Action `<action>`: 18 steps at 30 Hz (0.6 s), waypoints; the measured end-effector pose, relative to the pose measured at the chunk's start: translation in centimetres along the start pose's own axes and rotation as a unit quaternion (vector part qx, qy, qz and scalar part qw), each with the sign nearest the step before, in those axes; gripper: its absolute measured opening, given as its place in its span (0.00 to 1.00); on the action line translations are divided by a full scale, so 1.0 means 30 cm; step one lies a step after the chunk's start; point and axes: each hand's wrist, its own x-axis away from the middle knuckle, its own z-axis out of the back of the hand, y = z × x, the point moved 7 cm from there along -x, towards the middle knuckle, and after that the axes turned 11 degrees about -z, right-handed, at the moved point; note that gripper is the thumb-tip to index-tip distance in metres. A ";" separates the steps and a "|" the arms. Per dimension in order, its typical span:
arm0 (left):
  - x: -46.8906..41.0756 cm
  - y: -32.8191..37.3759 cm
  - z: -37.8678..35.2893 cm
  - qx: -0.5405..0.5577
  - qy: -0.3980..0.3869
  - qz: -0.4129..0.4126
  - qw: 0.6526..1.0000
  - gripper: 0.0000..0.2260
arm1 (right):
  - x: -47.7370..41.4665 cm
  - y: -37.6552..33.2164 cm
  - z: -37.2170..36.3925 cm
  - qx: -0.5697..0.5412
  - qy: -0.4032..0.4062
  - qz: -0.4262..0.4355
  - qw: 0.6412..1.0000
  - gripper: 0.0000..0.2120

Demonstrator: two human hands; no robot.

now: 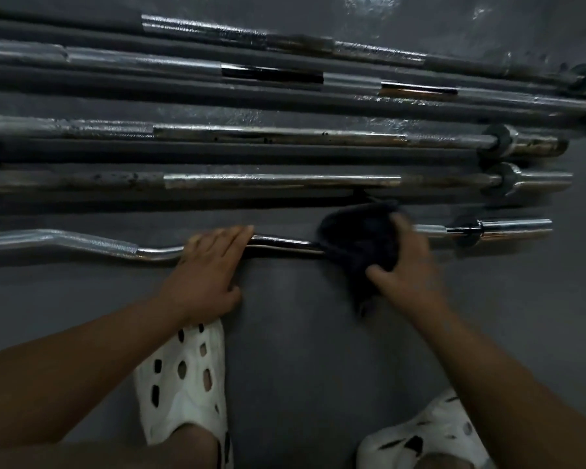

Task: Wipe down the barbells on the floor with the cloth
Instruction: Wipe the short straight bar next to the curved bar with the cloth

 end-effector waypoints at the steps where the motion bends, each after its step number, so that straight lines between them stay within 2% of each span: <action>1: -0.002 0.001 0.003 0.000 0.000 0.000 1.000 0.46 | -0.019 0.035 0.017 -0.056 0.031 -0.077 0.995 0.48; 3: -0.004 0.006 0.006 0.001 -0.001 0.002 1.000 0.46 | 0.011 0.007 -0.035 -0.129 0.051 -0.173 0.975 0.49; 4: -0.005 0.007 0.008 0.002 0.001 0.003 1.000 0.46 | 0.045 -0.055 -0.080 -0.124 0.032 -0.165 0.978 0.45; 6: -0.003 0.006 0.008 -0.006 0.004 0.003 1.000 0.47 | 0.148 -0.227 -0.189 -0.048 -0.082 -0.049 0.994 0.39; 8: -0.003 0.003 0.000 -0.004 0.007 -0.003 1.000 0.47 | 0.230 -0.316 -0.235 0.046 -0.167 0.075 0.982 0.37; 10: -0.006 0.001 -0.002 0.001 0.009 -0.007 1.000 0.47 | 0.189 -0.299 -0.186 0.058 -0.137 0.112 0.983 0.34; 13: -0.004 0.003 0.005 -0.007 0.003 -0.004 1.000 0.47 | 0.070 -0.158 -0.104 0.053 -0.024 -0.001 0.998 0.28; 15: -0.004 0.008 0.011 -0.009 0.002 0.001 1.000 0.47 | 0.103 -0.181 -0.138 0.075 -0.015 -0.034 0.997 0.29; 16: -0.006 0.006 0.008 -0.009 -0.001 0.003 1.000 0.47 | 0.146 -0.234 -0.183 0.099 -0.028 -0.019 0.994 0.29; 18: -0.006 0.006 0.004 -0.012 0.001 -0.002 1.000 0.45 | 0.253 -0.383 -0.283 0.135 -0.072 0.096 0.984 0.25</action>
